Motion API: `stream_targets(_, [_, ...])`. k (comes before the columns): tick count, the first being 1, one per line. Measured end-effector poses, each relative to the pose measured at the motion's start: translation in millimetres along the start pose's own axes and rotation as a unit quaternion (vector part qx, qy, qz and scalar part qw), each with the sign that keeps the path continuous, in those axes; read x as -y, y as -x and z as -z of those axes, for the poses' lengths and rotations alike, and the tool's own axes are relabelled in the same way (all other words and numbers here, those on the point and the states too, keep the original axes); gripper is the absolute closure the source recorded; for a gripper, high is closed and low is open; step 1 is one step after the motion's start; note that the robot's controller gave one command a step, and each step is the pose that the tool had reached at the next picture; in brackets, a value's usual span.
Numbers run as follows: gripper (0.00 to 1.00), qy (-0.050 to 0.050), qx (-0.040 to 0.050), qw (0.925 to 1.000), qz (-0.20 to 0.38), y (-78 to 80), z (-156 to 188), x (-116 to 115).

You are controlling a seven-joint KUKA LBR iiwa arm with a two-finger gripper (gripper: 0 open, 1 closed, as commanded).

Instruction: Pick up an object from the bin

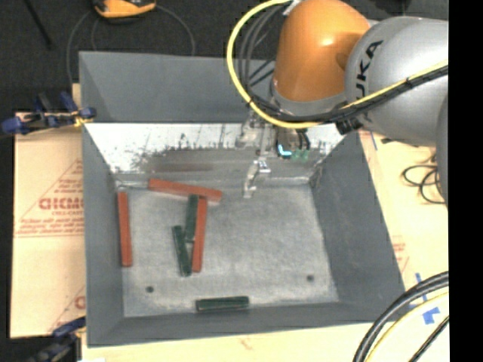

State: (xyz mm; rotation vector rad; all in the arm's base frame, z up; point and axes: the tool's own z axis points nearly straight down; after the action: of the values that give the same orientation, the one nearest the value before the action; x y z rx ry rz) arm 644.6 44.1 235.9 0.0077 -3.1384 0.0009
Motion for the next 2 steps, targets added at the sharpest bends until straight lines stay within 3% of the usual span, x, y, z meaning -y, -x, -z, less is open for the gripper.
stream_targets(1, [0.0,0.0,0.0041,1.0,0.0,1.2,5,0])
stream_targets(2, [0.0,0.0,0.0059,1.0,0.002,-10.0,-30,-50])
